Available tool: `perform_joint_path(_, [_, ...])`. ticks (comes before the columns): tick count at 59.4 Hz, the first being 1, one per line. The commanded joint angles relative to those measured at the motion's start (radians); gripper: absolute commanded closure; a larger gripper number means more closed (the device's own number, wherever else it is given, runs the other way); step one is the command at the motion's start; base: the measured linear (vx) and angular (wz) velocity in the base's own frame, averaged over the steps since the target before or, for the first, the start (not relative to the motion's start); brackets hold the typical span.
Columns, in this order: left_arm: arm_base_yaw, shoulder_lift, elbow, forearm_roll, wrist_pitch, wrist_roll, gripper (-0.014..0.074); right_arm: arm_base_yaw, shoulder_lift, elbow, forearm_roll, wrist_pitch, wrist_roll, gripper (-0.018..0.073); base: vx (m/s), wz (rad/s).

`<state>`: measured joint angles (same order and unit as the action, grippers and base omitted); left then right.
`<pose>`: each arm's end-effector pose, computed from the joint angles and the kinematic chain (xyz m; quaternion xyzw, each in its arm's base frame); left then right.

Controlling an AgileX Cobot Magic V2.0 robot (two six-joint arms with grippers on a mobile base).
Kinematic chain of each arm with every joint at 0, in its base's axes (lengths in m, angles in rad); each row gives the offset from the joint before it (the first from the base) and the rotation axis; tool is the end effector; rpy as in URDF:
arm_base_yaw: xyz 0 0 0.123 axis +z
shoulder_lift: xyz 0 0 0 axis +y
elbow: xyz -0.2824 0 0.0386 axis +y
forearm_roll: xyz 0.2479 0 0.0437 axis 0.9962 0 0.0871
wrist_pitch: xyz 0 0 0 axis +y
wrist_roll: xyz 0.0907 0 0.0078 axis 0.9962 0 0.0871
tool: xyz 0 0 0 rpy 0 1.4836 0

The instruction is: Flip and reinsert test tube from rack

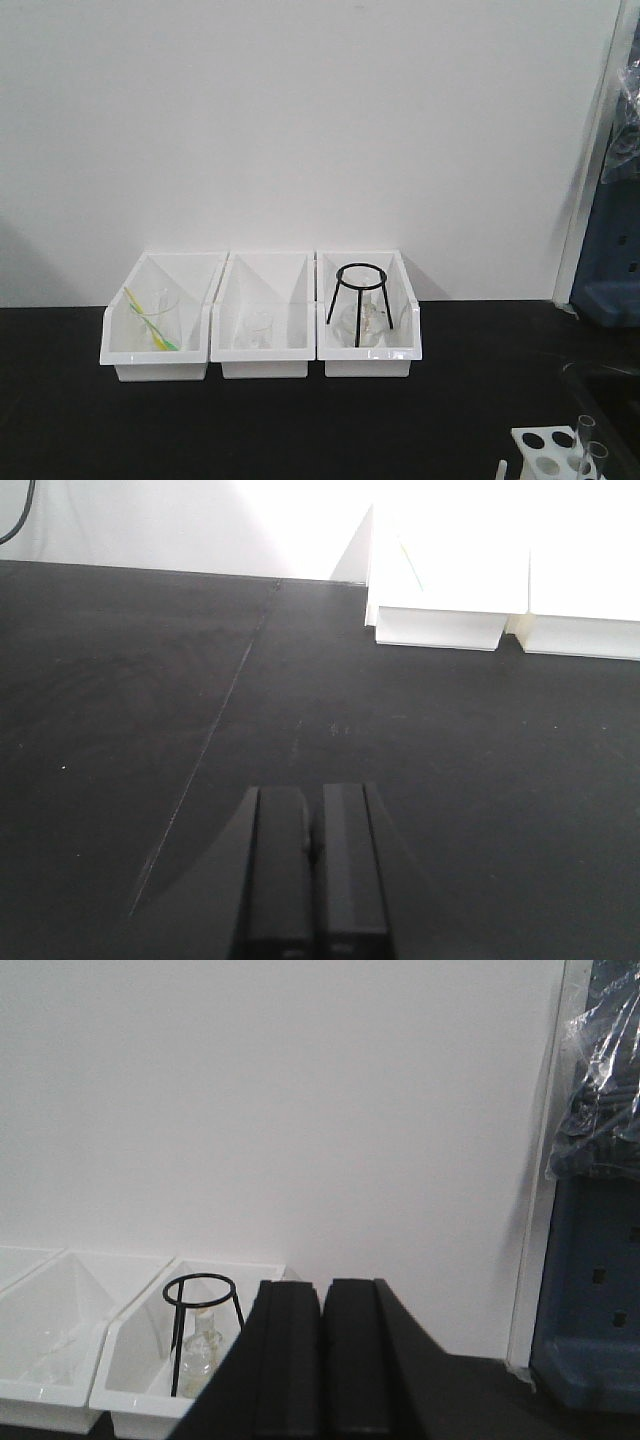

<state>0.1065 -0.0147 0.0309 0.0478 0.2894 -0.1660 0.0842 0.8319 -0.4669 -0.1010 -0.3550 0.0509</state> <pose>0.0540 0.0070 0.1773 -0.0924 0.7744 0.0010 0.6260 0.1754 0.0180 0.3168 -0.0563 0.6776 0.0267 0.7328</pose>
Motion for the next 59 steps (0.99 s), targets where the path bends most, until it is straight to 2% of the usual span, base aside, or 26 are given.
perform_joint_path(1, [-0.007, -0.003, 0.002, -0.004, -0.088, 0.0, 0.0603, -0.004, -0.005, -0.04, -0.001, -0.106, -0.003, 0.0489, 0.0, 0.0])
perform_joint_path(9, [-0.007, -0.003, 0.002, -0.004, -0.088, 0.0, 0.0603, -0.004, -0.005, -0.04, -0.001, -0.102, -0.003, 0.0344, 0.0, 0.0])
perform_joint_path(22, [-0.007, -0.003, 0.002, -0.004, -0.088, 0.0, 0.0603, -0.004, -0.005, -0.04, 0.007, -0.098, -0.003, -0.0005, 0.0, 0.0])
perform_joint_path(29, [-0.007, -0.003, 0.002, -0.004, -0.088, 0.0, 0.0603, -0.004, -0.005, -0.04, 0.008, -0.116, 0.002, -0.0095, 0.0, 0.0])
perform_joint_path(34, [-0.007, -0.003, 0.002, -0.004, -0.088, 0.0, 0.0603, -0.002, -0.005, -0.036, 0.002, -0.107, 0.028, -0.0105, 0.0, 0.0])
perform_joint_path(40, [-0.007, -0.003, 0.002, -0.004, -0.088, 0.0, 0.0603, -0.002, 0.002, 0.046, -0.038, -0.144, 0.062, -0.0083, 0.0, 0.0])
perform_joint_path(49, [-0.007, -0.003, 0.002, -0.004, -0.088, 0.0, 0.0603, -0.003, 0.042, 0.302, -0.127, -0.45, 0.067, -0.0017, 0.0, 0.0])
perform_joint_path(59, [-0.007, -0.003, 0.002, -0.004, -0.088, 0.0, 0.0603, -0.005, 0.189, 0.444, -0.045, -0.654, 0.028, 0.006, 0.0, 0.0])
